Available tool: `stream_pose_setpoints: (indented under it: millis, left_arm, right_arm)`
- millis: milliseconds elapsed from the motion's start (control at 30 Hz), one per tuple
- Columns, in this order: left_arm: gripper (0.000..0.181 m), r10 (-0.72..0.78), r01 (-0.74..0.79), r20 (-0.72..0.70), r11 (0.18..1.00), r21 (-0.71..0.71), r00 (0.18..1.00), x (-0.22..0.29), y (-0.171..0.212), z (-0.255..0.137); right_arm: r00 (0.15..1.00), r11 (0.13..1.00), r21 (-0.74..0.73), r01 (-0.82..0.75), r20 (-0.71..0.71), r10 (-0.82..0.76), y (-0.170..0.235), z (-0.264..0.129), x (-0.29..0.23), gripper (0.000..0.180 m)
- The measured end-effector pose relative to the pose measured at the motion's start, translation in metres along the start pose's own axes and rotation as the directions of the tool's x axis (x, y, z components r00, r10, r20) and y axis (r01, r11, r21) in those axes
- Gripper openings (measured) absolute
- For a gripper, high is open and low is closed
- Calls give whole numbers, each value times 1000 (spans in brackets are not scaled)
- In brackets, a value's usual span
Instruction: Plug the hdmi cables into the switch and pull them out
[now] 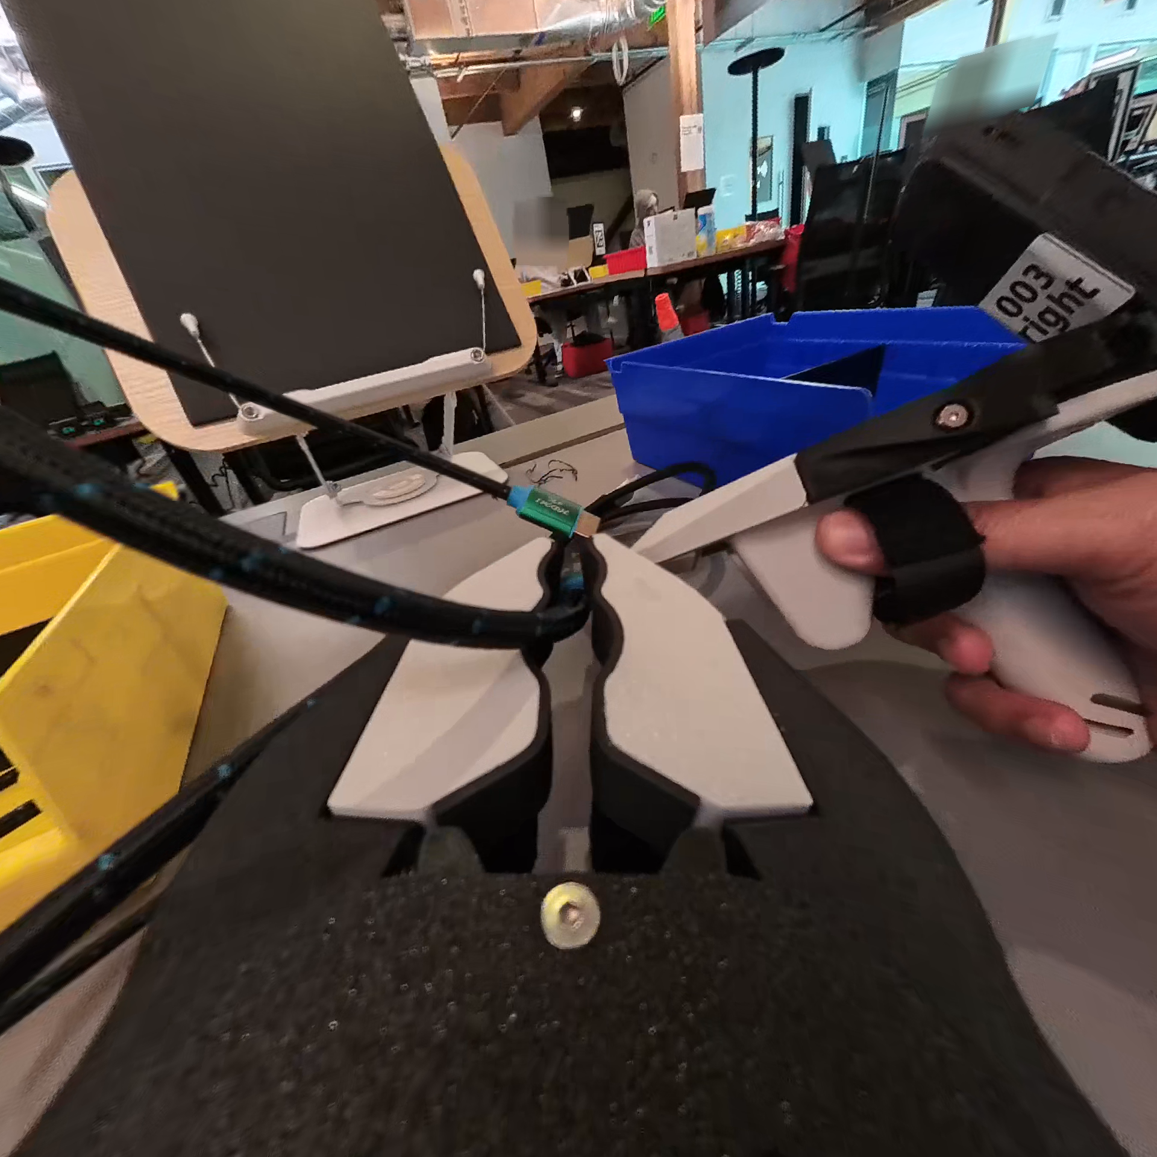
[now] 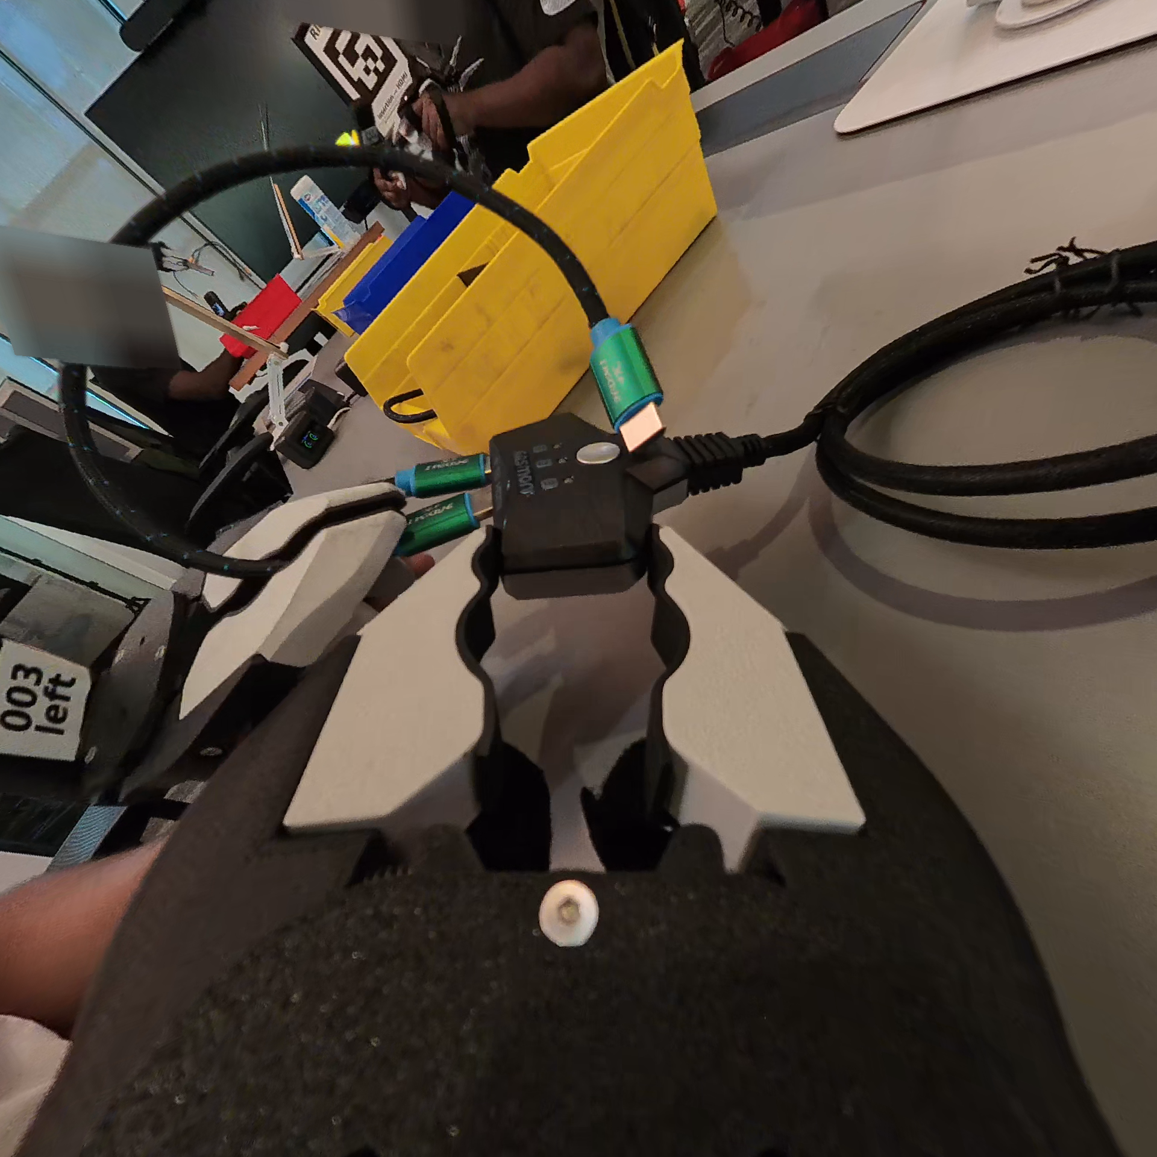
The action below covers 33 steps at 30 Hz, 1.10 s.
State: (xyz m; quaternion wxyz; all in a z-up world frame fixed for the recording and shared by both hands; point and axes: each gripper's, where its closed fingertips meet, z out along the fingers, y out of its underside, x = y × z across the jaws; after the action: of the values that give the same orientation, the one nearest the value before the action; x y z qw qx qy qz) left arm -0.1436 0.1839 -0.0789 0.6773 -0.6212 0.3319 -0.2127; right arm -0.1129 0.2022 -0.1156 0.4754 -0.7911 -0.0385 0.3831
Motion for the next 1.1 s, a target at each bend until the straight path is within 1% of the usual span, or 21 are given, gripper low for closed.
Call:
stream_pose_setpoints:
  millis: [200,400,533,633,767,867,967,1033,1100]
  left_arm:
    - [9,-26,24,-21,993,-112,999,3,5,0]
    - [15,-29,30,10,978,-207,1000,3,7,-2]
    - [17,-16,18,10,970,-243,1000,5,4,-4]
    - [26,-28,29,6,962,-272,1000,7,5,-5]
    - [31,-31,38,29,957,-286,999,8,5,-7]
    - [29,-50,64,57,954,-292,997,6,8,-10]
    - [15,-79,97,73,947,-307,994,3,10,-13]
    - [14,-106,122,70,948,-294,992,3,9,-13]
    - [12,-96,111,63,943,-313,993,4,14,-10]
  right_arm:
    - [1000,1000,-10,22,-11,-23,1,0,1,48]
    - [1000,1000,-18,8,4,-8,3,2,0,48]
    - [1000,1000,-15,-1,25,1,2,2,-3,47]
    - [1000,1000,-14,-1,27,1,2,1,-4,47]
    - [1000,1000,-14,6,30,-5,2,1,-5,47]
    - [1000,1000,-20,20,23,-19,3,1,-5,47]
    - [1000,1000,-2,9,24,-9,-1,0,-3,47]
    - [1000,1000,-5,8,24,-8,0,-1,-2,48]
    - [999,1000,-23,12,31,-12,3,1,-4,47]
